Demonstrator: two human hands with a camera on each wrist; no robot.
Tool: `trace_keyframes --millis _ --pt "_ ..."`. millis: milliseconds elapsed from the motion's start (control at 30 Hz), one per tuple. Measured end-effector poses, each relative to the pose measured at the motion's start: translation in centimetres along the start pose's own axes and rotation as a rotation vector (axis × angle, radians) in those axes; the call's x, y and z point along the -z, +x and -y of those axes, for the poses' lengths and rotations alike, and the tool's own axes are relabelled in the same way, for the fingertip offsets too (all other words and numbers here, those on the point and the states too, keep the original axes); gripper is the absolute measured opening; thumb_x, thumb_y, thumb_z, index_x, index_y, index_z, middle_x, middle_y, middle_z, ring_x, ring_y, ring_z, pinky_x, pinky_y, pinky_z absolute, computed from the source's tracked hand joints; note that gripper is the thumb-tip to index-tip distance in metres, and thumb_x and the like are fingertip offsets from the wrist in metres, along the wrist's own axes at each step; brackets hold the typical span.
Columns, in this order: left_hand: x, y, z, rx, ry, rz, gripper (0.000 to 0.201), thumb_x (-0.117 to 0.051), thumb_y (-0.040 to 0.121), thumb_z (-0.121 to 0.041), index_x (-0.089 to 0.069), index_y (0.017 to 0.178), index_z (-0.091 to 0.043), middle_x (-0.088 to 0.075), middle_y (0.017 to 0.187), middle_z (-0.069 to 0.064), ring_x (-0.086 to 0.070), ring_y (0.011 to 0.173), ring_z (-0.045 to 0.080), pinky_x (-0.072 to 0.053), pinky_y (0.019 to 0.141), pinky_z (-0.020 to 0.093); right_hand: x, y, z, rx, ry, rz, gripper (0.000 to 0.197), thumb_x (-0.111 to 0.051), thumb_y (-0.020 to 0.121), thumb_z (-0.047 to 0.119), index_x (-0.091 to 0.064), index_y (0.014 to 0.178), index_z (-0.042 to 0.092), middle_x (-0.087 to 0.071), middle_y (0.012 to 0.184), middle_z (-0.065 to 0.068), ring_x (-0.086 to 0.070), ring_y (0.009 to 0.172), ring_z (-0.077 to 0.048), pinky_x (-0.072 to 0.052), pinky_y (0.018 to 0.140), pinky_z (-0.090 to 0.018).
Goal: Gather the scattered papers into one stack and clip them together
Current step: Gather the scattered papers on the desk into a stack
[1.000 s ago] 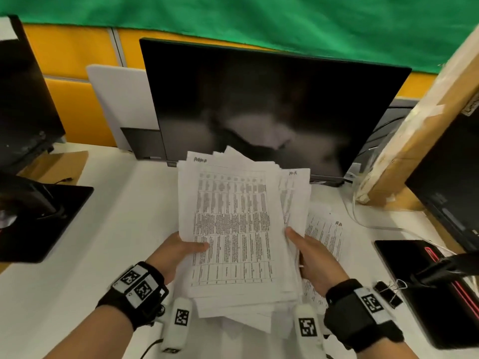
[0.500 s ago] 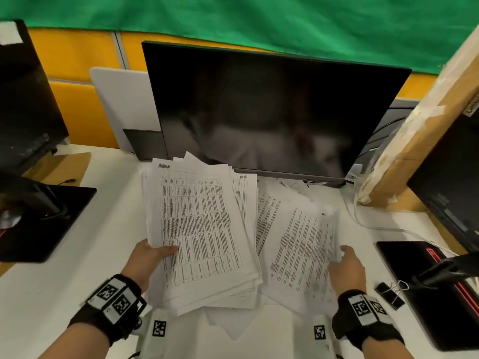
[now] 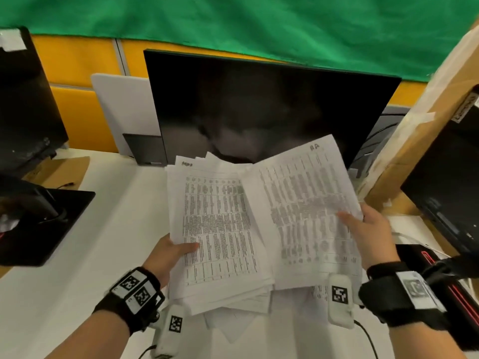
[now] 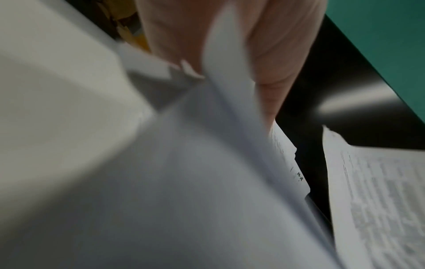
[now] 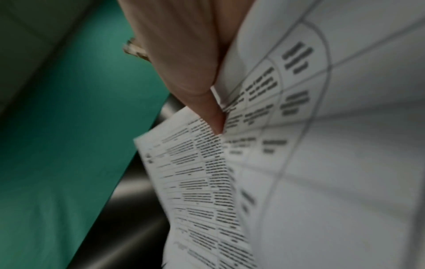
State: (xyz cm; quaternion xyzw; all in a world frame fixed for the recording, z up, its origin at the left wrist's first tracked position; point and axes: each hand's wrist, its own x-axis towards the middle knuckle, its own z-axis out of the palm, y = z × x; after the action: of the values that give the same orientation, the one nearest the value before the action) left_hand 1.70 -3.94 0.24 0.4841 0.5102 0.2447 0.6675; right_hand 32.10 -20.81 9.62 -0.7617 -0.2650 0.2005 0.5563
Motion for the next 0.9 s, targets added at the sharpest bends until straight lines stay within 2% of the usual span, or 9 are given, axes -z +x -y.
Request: trace_keyframes --millis 167,267,333,433,500,600,700,800,900 --pt "0.2 -0.6 -0.7 -0.046 0.071 0.016 0.039 -0.070 0.080 -0.006 -0.059 0.117 -0.007 -0.071 0.110 0.009 -0.066 0.102 0.025 -0.045 0.102 0.047 2.1 -0.2 1.7 0.028 0.080 -0.086 0.025 -0.054 0.093 0.019 -0.060 0.117 0.020 -0.066 0.096 0.005 -0.063 0.088 -0.013 -0.042 0.061 -0.024" --pt "-0.6 -1.5 -1.5 -0.071 0.023 0.046 0.018 -0.063 0.086 -0.007 -0.058 0.100 -0.016 -0.067 0.094 -0.006 -0.061 0.089 0.010 -0.041 0.095 0.028 0.5 0.0 1.1 0.031 0.089 -0.020 0.022 -0.055 0.092 0.013 -0.061 0.113 0.018 -0.065 0.089 0.010 -0.059 0.078 -0.005 -0.041 0.060 -0.020" --pt "-1.5 -1.8 -1.9 -0.073 -0.049 0.050 0.017 -0.060 0.090 -0.016 -0.058 0.107 -0.016 -0.063 0.100 -0.007 -0.056 0.094 0.009 -0.030 0.096 0.026 -1.7 -0.2 -0.6 -0.016 0.091 0.050 0.020 -0.057 0.091 0.014 -0.062 0.111 0.013 -0.069 0.097 -0.001 -0.062 0.080 -0.010 -0.044 0.061 -0.022" --pt "-2.2 -1.4 -2.2 -0.040 -0.155 0.065 0.032 -0.053 0.093 -0.033 -0.056 0.122 -0.019 -0.062 0.117 -0.006 -0.055 0.113 0.013 -0.031 0.104 0.027 -5.0 -1.1 -3.5 -0.136 0.114 0.181 0.027 -0.065 0.086 0.021 -0.060 0.110 0.010 -0.070 0.107 -0.009 -0.067 0.085 -0.019 -0.048 0.064 -0.027" --pt "-2.3 -1.2 -2.4 -0.057 -0.165 0.117 0.042 -0.054 0.089 -0.045 -0.058 0.123 -0.020 -0.066 0.122 0.000 -0.060 0.115 0.018 -0.039 0.107 0.037 -6.6 -1.5 -4.5 -0.278 0.248 0.347 0.036 -0.069 0.082 0.018 -0.059 0.116 0.011 -0.072 0.109 -0.010 -0.070 0.095 -0.026 -0.055 0.078 -0.039" --pt "-2.2 -1.1 -2.9 -0.121 -0.097 0.237 0.079 -0.079 0.057 -0.057 -0.061 0.122 -0.016 -0.070 0.119 0.006 -0.066 0.110 0.024 -0.048 0.099 0.044 -7.3 -1.5 -4.3 -0.362 0.425 0.516 0.044 -0.070 0.077 0.007 -0.060 0.120 0.009 -0.070 0.116 -0.014 -0.067 0.105 -0.031 -0.052 0.091 -0.049" --pt "-1.4 -0.8 -4.1 -0.245 -0.019 0.257 0.091 -0.092 0.036 -0.045 -0.065 0.116 -0.010 -0.072 0.113 0.008 -0.069 0.105 0.025 -0.055 0.089 0.040 -7.2 -0.9 -3.1 -0.226 0.401 0.544 0.051 -0.071 0.072 0.003 -0.059 0.121 0.010 -0.069 0.117 -0.012 -0.067 0.107 -0.028 -0.055 0.087 -0.043" --pt "-0.7 -0.6 -5.8 -0.371 0.013 0.233 0.077 -0.090 0.049 -0.034 -0.064 0.118 -0.011 -0.072 0.114 0.005 -0.068 0.107 0.022 -0.056 0.089 0.037 -6.8 -0.5 -1.2 -0.081 0.364 0.533 0.055 -0.074 0.067 0.006 -0.061 0.120 0.013 -0.071 0.116 -0.005 -0.066 0.109 -0.022 -0.052 0.094 -0.041" --pt "-0.7 -0.5 -7.5 -0.477 -0.014 0.225 0.065 -0.087 0.059 -0.019 -0.063 0.120 -0.015 -0.071 0.115 0.003 -0.068 0.107 0.017 -0.055 0.090 0.033 -6.3 0.1 0.6 0.029 0.374 0.484 0.058 -0.077 0.061 0.011 -0.060 0.117 0.017 -0.073 0.110 0.004 -0.067 0.108 -0.016 -0.055 0.088 -0.034"
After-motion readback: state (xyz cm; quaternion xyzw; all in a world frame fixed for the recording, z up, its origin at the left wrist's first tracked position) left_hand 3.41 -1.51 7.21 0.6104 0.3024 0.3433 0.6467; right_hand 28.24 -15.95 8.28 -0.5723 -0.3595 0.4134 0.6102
